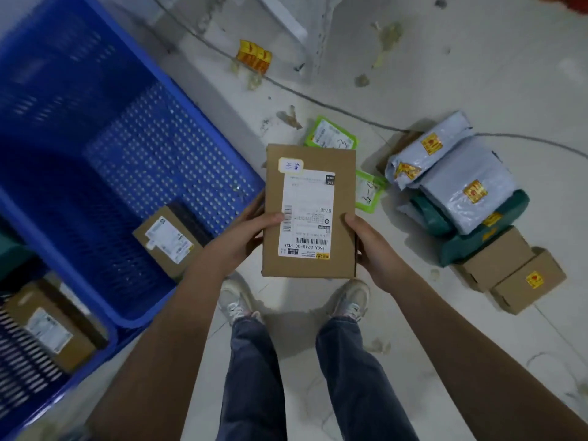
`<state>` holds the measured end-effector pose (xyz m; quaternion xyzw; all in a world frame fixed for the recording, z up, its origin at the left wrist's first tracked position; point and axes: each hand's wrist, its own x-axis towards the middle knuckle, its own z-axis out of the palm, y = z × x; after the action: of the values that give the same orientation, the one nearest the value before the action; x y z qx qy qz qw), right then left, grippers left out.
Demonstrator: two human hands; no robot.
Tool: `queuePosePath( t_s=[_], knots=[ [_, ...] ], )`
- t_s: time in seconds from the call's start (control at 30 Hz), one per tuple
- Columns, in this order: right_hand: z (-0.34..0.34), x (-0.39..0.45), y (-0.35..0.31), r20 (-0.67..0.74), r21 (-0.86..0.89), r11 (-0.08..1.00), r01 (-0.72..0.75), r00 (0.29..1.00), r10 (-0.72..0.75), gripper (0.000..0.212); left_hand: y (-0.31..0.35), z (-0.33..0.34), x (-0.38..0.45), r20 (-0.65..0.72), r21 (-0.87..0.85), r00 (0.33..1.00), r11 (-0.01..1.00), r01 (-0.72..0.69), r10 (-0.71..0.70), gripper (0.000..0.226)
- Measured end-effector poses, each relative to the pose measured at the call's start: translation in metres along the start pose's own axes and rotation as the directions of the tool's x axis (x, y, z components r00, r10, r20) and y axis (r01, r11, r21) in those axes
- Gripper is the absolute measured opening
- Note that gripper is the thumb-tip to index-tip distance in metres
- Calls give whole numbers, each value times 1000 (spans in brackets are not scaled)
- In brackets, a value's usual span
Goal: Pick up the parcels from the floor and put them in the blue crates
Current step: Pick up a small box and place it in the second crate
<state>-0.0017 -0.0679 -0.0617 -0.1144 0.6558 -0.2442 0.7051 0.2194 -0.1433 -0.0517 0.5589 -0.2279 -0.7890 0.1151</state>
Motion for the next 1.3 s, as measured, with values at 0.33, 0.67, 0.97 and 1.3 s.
queuePosePath(
  t_s=[0.33, 0.67, 0.97, 1.3],
  knots=[
    [139, 10, -23, 36, -183, 983, 9, 999, -3, 21, -3, -132, -44, -56, -201, 998, 979, -31, 20, 49],
    [318, 91, -17, 136, -517, 854, 62, 991, 10, 42, -38, -300, -55, -259, -244, 961, 969, 34, -99, 52],
    [374, 173, 38, 109, -797, 602, 54, 993, 55, 47, -110, -305, 13, -662, -282, 701, 955, 96, -265, 36],
    [387, 196, 74, 37, -800, 599, 37, 999, -12, 39, -132, -309, 50, -806, -21, 554, 944, 328, -210, 43]
  ],
)
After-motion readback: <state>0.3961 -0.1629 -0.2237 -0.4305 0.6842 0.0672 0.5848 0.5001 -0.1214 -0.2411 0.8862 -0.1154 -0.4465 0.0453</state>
